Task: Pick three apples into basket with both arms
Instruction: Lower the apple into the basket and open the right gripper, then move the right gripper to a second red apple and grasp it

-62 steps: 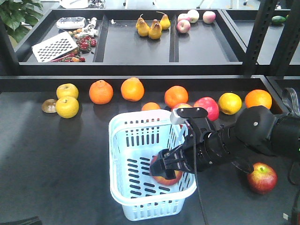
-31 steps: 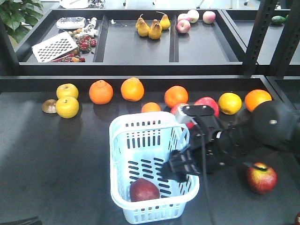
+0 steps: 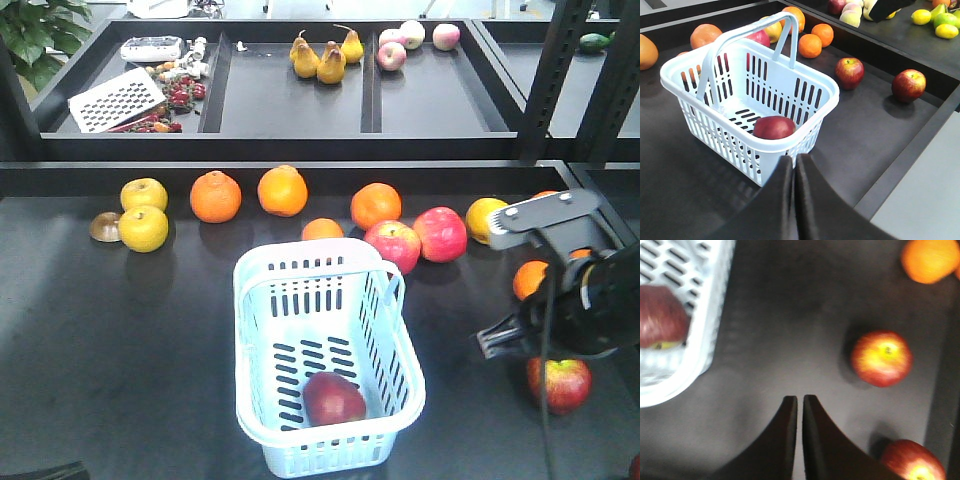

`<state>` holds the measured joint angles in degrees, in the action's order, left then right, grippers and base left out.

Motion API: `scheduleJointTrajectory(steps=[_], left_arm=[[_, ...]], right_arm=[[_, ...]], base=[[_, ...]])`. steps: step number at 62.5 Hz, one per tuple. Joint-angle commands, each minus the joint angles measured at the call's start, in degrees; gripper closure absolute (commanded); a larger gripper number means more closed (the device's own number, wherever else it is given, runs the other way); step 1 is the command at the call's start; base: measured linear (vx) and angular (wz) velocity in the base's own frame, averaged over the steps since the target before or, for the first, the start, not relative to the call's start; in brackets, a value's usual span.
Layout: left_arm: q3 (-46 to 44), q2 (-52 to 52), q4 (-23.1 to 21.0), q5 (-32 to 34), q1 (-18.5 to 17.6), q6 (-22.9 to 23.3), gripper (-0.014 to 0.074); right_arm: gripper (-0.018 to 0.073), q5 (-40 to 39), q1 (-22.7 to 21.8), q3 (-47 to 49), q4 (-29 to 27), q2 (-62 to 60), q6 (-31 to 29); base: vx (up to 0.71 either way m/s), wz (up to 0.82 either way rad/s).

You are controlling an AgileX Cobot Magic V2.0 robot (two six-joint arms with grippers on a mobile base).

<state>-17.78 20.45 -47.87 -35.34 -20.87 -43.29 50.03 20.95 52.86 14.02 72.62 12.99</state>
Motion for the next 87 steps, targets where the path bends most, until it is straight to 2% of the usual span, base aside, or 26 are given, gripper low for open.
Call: scheduleJointTrajectory(steps=[1,6,12,18,24,30,45,87], left_arm=[[-1.5,0.5,-2.3,2.7,-0.1,0.1,0.0603],[-1.5,0.5,-2.3,2.7,-0.1,0.1,0.0603],[-1.5,0.5,-2.3,2.7,-0.1,0.1,0.0603],[-1.5,0.5,-2.3,2.7,-0.1,0.1,0.0603],[-1.5,0.5,-2.3,2.7,-0.1,0.1,0.0603],[-1.5,0.5,-2.3,2.7,-0.1,0.1,0.0603],[-1.5,0.5,-2.3,2.7,-0.1,0.1,0.0603],[-1.5,0.5,-2.1,2.7,-0.1,0.1,0.0603]], right_arm=[[0.0445,-4.2,-6.5,1.5,1.3,-1.0,0.1],[0.0365,-6.5,-12.0,1.9,-2.7,-0.2,-3.7],[0.0216,-6.2,-19.6,3.6,-12.9,2.7,-13.0],[0.0047,-3.8,-24.9,6.1,-21.9,7.8,-21.4],[-0.0090,-1.6,-28.5,8.8,-24.0,13.5,-23.8],[-0.0160,-0.7,-29.7,11.2,-23.5,19.2,-24.4],[-0.0149,-1.3,-29.8,15.4,-22.3,28.3,-24.3],[-0.0058,-8.0,-29.8,15.5,-19.2,43.4,-23.8]], base=[[0.00,0.00],[0.00,0.00],[0.00,0.00],[0.00,0.00],[0.00,0.00],[0.00,0.00],[0.00,0.00],[0.00,0.00]])
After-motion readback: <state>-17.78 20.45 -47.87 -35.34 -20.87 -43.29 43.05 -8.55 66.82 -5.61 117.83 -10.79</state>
